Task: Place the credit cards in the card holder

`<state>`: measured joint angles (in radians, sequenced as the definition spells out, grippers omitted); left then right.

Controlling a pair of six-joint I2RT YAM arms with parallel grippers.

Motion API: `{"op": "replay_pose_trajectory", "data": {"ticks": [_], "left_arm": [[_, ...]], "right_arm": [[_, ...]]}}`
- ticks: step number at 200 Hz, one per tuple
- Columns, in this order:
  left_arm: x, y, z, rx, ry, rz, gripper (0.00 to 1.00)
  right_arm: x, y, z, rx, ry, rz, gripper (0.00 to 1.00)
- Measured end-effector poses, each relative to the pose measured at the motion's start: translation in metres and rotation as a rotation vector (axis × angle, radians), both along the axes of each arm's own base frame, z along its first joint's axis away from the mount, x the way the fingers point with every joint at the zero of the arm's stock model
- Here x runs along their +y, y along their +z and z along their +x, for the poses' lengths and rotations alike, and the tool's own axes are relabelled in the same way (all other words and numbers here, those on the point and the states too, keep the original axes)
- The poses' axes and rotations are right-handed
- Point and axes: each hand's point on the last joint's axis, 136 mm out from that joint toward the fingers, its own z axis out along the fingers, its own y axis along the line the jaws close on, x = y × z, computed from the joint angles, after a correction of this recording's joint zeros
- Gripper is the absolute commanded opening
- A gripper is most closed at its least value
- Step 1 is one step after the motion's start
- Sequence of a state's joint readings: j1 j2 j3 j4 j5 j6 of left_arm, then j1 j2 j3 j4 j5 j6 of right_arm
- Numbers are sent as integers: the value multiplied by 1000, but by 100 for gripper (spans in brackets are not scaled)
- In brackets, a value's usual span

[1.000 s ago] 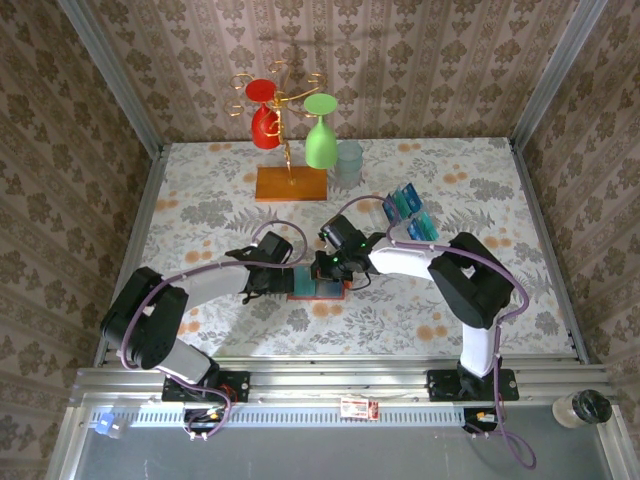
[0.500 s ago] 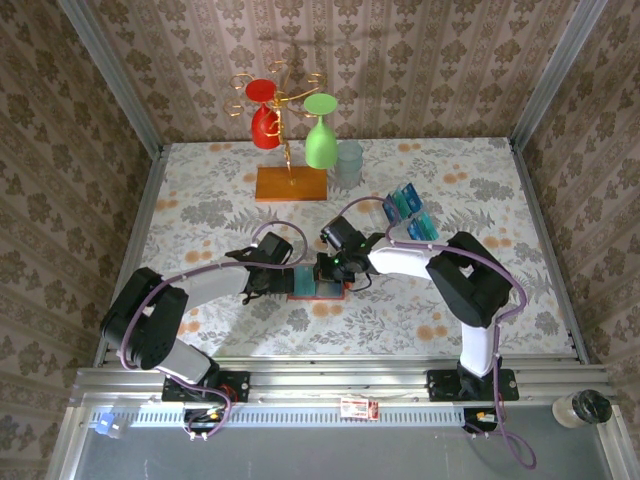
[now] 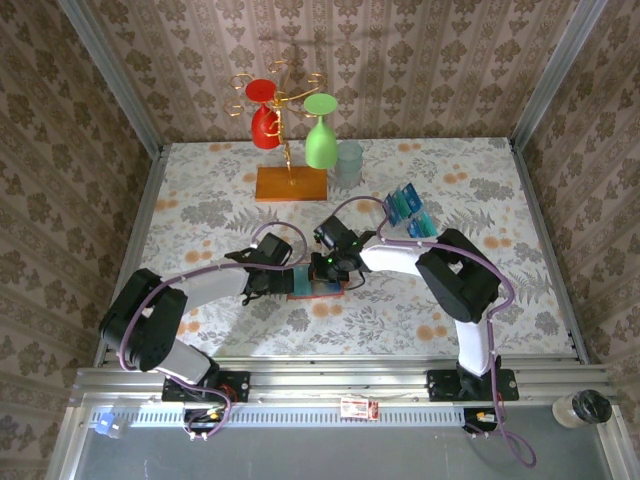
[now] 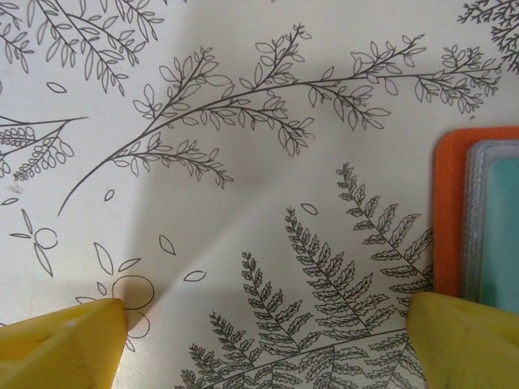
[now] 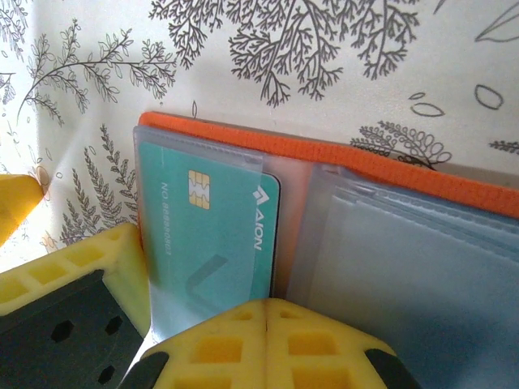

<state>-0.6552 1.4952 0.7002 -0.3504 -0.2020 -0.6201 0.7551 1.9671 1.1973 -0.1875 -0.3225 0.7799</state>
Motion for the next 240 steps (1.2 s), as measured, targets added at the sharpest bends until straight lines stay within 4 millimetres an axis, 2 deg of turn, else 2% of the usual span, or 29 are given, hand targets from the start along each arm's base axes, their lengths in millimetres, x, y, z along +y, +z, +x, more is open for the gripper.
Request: {"op": "replay_pose_trajectory", "data": {"ticks": [77, 135, 159, 190, 240], "left_arm": [[0, 1, -1, -10, -2, -3, 91], [-1, 14, -3, -31, 6, -68, 92], [2, 21, -1, -51, 29, -88, 92], [7, 15, -8, -31, 43, -79, 92], [10, 7, -12, -10, 47, -66, 92]], "right_arm": [[-1, 1, -1, 4, 0, -5, 0], [-19, 25, -7, -25, -22, 21, 0], [-20, 26, -7, -30, -24, 28, 0], [-21, 21, -12, -19, -23, 22, 0], [-9, 17, -18, -19, 1, 34, 0]]}}
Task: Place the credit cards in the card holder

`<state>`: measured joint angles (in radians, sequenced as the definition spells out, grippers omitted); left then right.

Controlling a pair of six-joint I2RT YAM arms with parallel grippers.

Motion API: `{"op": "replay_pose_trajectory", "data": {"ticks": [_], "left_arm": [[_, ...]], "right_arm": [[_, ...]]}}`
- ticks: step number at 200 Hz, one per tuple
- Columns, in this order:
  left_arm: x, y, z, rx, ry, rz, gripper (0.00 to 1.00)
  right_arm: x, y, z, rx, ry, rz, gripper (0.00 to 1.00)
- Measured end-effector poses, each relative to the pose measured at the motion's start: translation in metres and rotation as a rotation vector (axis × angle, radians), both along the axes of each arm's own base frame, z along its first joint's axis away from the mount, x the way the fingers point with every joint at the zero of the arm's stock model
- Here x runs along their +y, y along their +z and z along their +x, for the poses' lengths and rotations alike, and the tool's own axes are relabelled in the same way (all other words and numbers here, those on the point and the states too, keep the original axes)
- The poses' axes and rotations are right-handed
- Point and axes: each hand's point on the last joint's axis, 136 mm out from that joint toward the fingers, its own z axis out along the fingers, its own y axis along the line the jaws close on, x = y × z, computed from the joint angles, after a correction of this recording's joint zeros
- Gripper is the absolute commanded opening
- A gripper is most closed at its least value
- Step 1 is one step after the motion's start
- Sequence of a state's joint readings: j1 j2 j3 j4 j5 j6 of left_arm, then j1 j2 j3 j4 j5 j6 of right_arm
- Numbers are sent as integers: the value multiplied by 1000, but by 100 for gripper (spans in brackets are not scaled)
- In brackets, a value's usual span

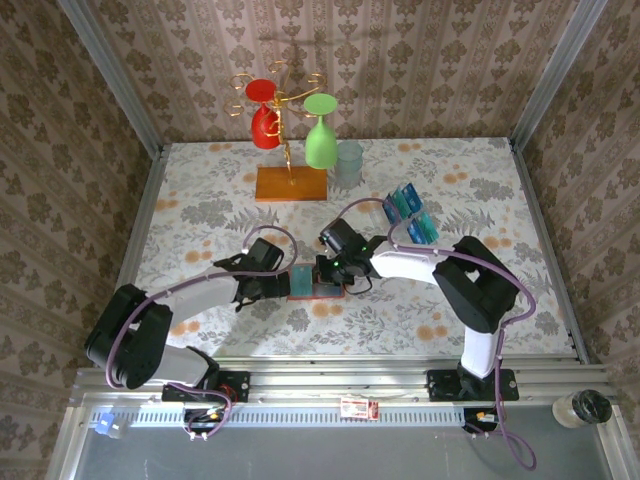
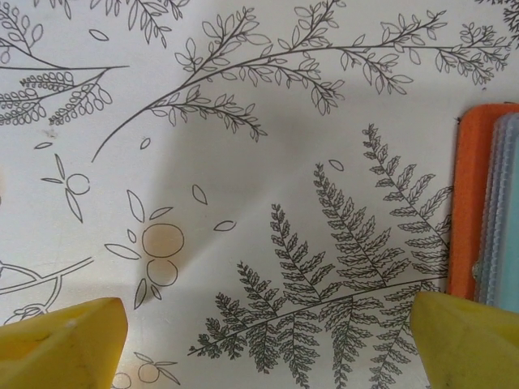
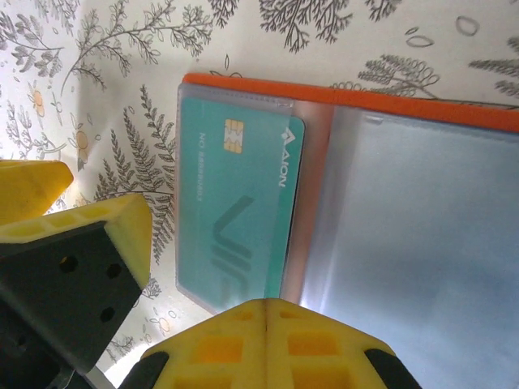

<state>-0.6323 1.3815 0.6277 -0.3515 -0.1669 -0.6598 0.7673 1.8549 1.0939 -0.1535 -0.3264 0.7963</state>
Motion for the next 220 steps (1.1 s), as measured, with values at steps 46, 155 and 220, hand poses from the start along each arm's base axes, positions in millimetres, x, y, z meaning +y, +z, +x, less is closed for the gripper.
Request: {"op": "replay_pose_trajectory", "data": {"ticks": [46, 155, 220], "left_arm": [[-1, -1, 0, 3, -1, -2, 92], [-21, 36, 3, -65, -43, -119, 100], [-72, 49, 3, -79, -163, -157, 100]], "right_arm": [[5, -15, -7, 33, 11, -20, 0], [-58, 45, 49, -100, -104, 7, 1], [-73, 22, 40, -57, -52, -79, 1]]}}
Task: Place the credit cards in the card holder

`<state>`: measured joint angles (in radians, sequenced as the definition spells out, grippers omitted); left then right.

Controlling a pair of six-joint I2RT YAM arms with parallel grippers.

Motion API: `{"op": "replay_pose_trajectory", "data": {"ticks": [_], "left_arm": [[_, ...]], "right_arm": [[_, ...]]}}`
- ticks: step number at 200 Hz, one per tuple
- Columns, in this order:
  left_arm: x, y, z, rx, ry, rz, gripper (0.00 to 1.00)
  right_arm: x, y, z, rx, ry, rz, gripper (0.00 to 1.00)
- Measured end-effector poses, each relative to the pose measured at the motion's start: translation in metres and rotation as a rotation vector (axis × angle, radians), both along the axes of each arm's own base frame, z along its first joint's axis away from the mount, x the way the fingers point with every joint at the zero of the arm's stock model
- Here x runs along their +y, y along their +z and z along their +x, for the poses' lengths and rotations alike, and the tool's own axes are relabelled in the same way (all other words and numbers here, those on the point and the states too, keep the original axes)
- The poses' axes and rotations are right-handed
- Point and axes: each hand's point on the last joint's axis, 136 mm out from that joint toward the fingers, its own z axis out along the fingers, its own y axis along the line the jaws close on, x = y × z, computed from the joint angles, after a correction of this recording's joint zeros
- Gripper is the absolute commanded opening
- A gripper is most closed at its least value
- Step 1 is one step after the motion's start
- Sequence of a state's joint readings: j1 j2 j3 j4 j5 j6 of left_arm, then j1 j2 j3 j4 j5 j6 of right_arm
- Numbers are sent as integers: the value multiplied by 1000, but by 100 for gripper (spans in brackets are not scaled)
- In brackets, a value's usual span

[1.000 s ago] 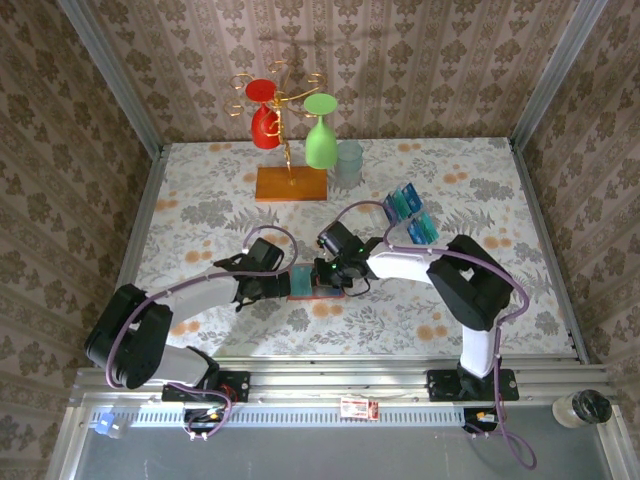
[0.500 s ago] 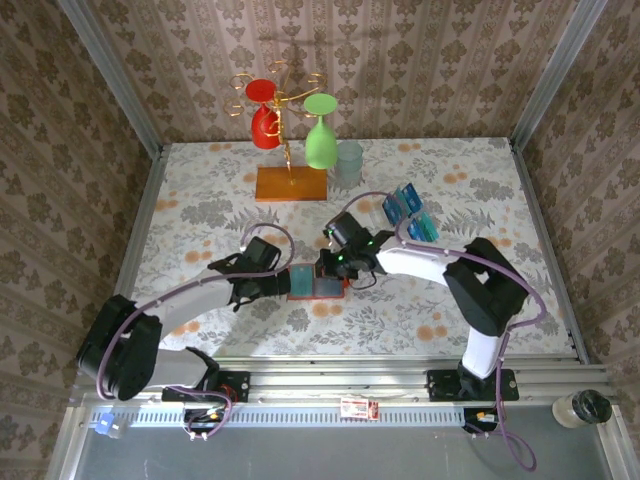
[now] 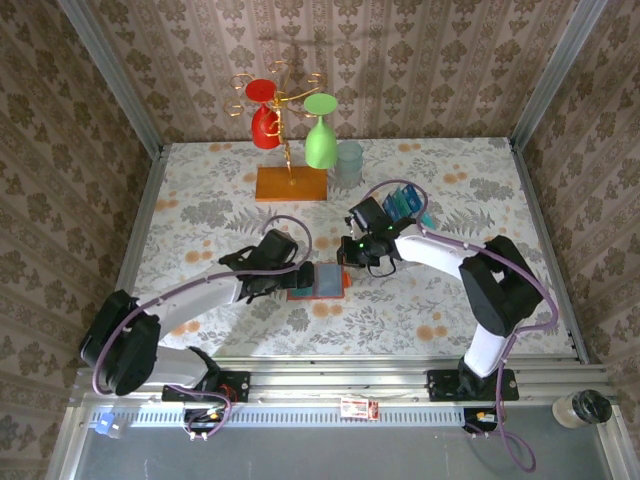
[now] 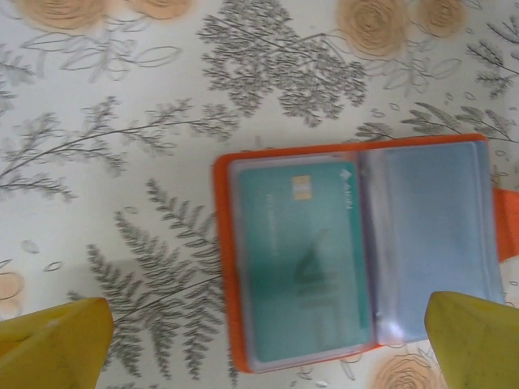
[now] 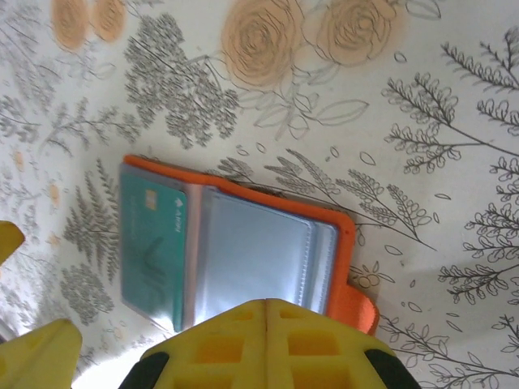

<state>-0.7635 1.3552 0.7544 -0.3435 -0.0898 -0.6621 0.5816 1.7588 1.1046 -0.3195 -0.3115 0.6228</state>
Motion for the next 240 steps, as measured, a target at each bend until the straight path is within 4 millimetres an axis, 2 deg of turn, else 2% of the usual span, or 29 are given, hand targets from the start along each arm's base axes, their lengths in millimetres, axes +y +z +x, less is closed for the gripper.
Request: {"op": "replay_pose_trajectory", "data": {"ticks": [34, 69, 157, 200, 240], "left_arm": [[-14, -9, -5, 23, -35, 23, 100], [-20, -17, -7, 38, -45, 40, 100], [-19, -23, -6, 40, -41, 64, 100], [-18, -29, -6, 48, -40, 76, 100], [-17, -32, -6, 51, -38, 87, 100]], "right_arm": [[1, -15, 0, 27, 19, -25, 1], [5, -18, -1, 36, 34, -30, 0], [18, -42, -9, 89, 69, -54, 0], [29, -42, -8, 84, 81, -26, 0], [31, -42, -6, 81, 74, -14, 0]]}}
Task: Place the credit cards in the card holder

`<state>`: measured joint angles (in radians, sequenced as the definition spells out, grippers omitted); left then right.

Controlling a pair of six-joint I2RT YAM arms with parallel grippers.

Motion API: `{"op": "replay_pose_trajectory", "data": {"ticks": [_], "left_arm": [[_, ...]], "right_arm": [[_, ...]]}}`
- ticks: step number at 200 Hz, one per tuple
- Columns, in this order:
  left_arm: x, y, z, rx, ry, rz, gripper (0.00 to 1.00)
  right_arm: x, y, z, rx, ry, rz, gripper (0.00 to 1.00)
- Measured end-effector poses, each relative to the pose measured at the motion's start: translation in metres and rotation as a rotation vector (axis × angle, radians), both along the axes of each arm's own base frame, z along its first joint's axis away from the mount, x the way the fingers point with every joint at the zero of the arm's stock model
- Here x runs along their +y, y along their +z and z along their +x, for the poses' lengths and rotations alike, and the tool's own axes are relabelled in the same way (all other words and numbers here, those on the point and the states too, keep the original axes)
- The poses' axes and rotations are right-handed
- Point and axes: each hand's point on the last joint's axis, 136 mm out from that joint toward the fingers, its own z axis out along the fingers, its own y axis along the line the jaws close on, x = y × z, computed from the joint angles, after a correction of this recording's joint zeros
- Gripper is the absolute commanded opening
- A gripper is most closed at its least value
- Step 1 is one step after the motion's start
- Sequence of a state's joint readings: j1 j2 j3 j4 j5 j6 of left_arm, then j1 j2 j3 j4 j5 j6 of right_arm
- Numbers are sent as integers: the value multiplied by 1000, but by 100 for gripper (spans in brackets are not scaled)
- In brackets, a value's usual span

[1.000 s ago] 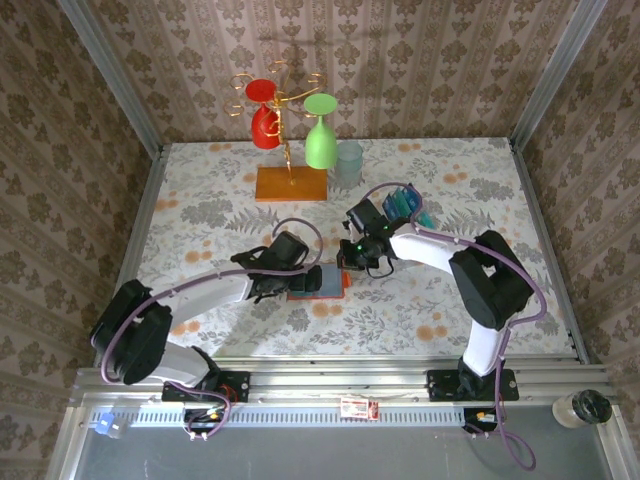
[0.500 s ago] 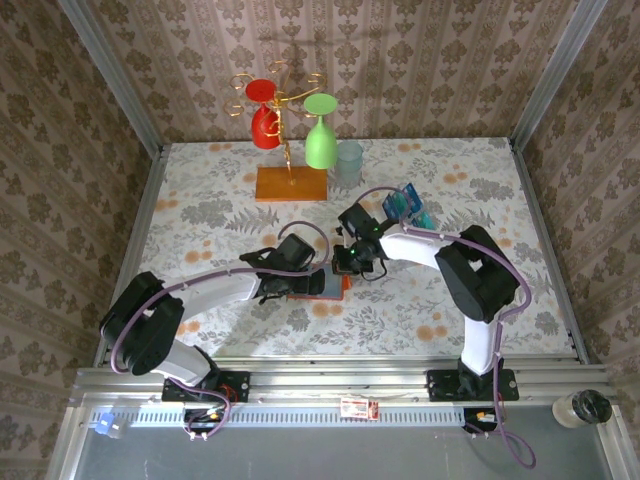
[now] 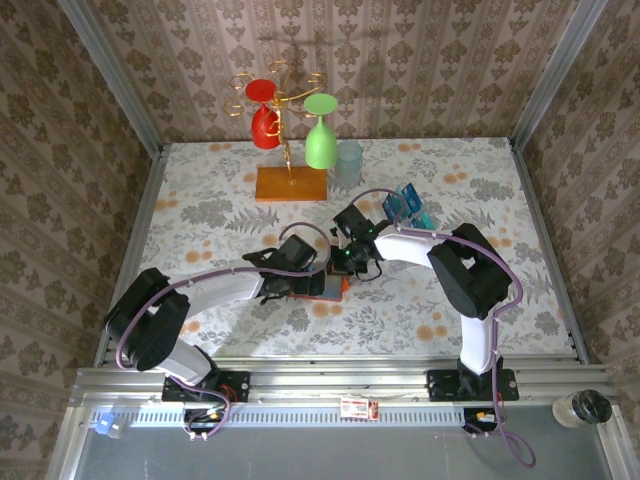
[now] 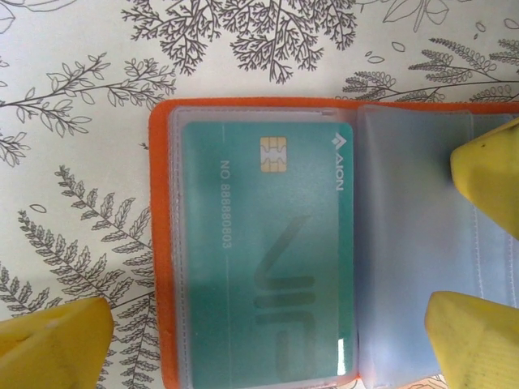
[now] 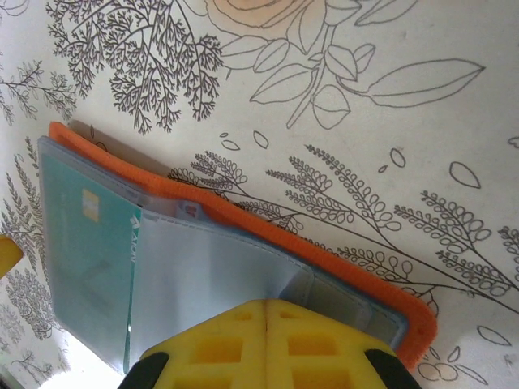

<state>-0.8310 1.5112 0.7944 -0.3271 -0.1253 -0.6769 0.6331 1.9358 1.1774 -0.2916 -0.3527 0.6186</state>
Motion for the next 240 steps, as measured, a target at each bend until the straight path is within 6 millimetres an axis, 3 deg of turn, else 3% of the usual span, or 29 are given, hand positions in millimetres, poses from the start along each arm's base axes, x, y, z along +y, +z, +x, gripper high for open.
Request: {"op": "replay_pose_trajectory", "data": {"ticks": [105, 133, 168, 189, 240], "left_arm": [[6, -13, -1, 5, 10, 33, 82], [6, -17, -1, 3, 12, 29, 80], [7, -18, -1, 2, 13, 28, 80], [7, -18, -1, 1, 13, 29, 80], [7, -19, -1, -6, 15, 30, 80]], "right_arm": [[1, 1, 1, 3, -7, 6, 3], [2, 6, 1, -3, -12, 13, 16], [2, 31, 4, -43, -43, 52, 31], [1, 38, 3, -55, -58, 71, 32], [-2, 28, -2, -30, -88, 74, 33]]}}
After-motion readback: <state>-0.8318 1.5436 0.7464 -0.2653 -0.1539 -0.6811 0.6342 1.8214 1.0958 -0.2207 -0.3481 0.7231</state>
